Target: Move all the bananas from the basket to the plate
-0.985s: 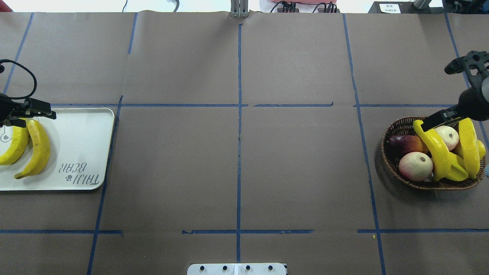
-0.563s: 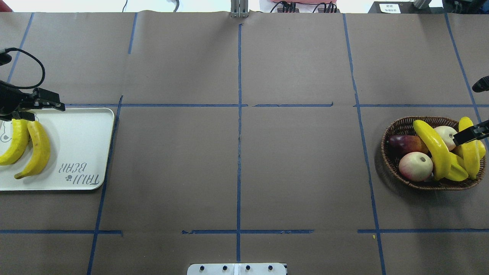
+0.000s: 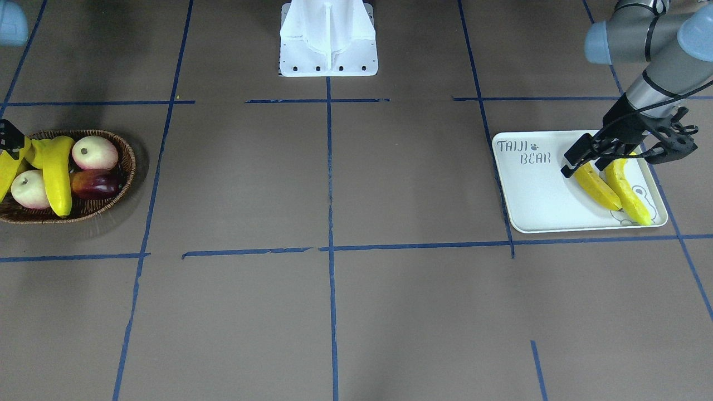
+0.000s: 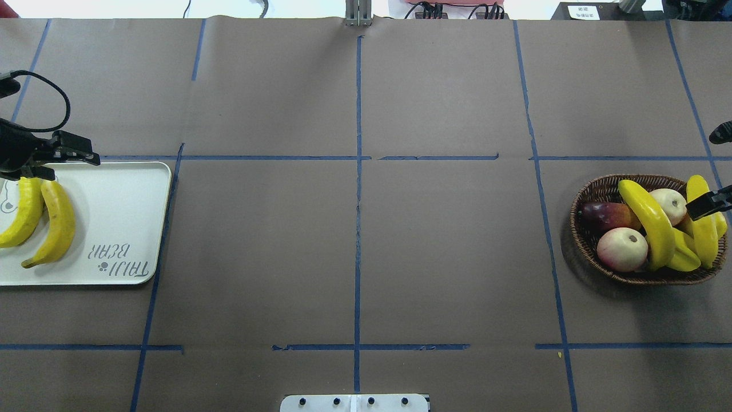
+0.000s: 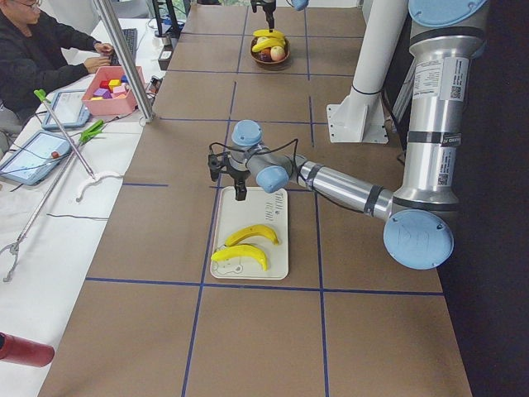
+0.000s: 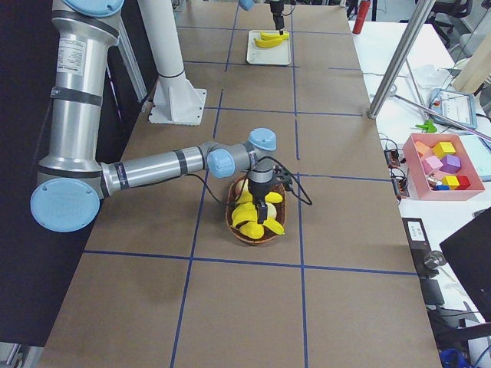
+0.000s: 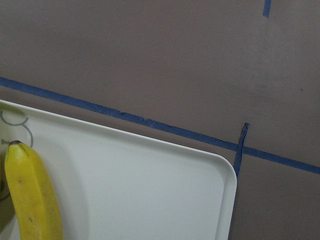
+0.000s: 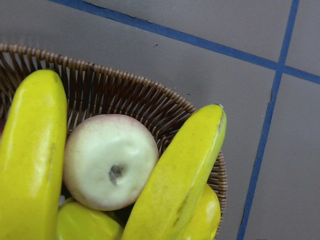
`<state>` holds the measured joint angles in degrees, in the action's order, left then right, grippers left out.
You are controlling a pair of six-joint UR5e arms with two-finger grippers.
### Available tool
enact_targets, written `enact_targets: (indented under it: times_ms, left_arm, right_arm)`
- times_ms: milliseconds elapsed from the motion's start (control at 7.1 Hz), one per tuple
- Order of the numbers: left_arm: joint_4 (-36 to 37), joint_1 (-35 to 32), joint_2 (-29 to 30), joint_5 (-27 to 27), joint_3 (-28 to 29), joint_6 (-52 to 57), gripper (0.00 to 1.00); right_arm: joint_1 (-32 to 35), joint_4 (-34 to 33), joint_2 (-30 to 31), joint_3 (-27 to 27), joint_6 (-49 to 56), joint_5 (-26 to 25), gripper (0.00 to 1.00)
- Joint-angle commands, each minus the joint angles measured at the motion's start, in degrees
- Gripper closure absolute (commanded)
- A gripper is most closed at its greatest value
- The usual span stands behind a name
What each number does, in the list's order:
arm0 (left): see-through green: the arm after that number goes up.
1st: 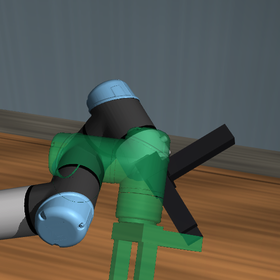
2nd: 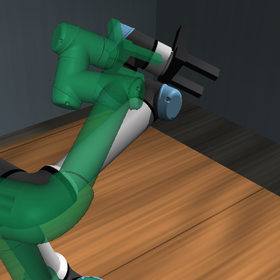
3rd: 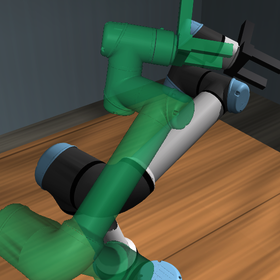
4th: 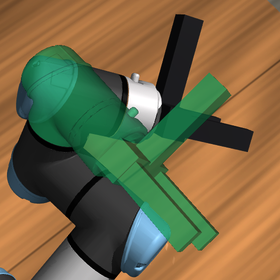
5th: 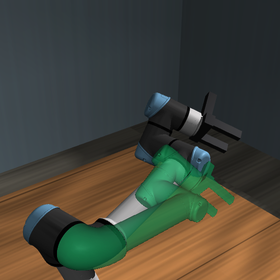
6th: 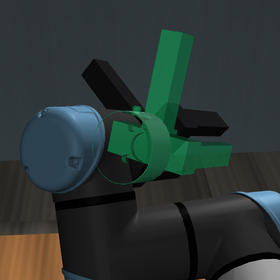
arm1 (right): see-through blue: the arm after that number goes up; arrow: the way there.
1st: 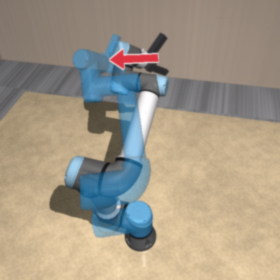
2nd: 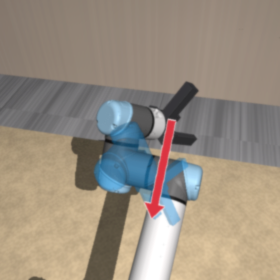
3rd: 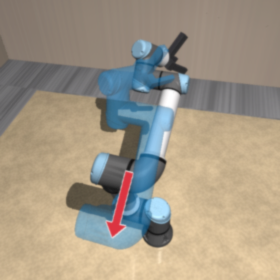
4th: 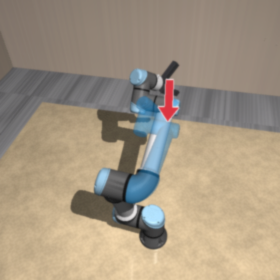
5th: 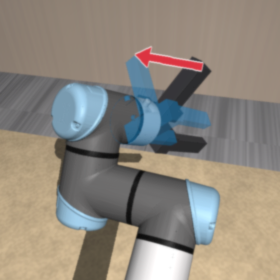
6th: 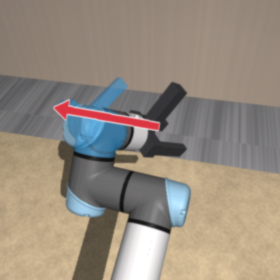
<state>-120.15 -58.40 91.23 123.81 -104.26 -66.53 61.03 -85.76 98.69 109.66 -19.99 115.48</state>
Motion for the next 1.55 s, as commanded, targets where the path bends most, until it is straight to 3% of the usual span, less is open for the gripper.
enact_targets:
  times_ms: [0, 845, 985, 1408]
  left_arm:
    - [0.00, 0.04, 0.00, -0.14, -0.07, 0.00, 0.00]
    - [0.00, 0.12, 0.00, -0.23, -0.07, 0.00, 0.00]
    - [0.00, 0.13, 0.09, -0.23, -0.07, 0.00, 0.00]
    - [0.09, 0.04, 0.70, -0.06, -0.07, 0.00, 0.00]
  right_arm:
    - [-1.52, 0.06, -0.16, -0.41, -0.23, -0.17, 0.01]
    - [-3.81, 0.24, 0.02, -1.99, -0.23, 0.09, 0.01]
    - [-3.81, 0.24, 0.02, -1.99, -0.23, 0.18, 0.05]
    - [-3.72, 0.15, 0.28, -1.82, 0.56, 0.70, 0.79]
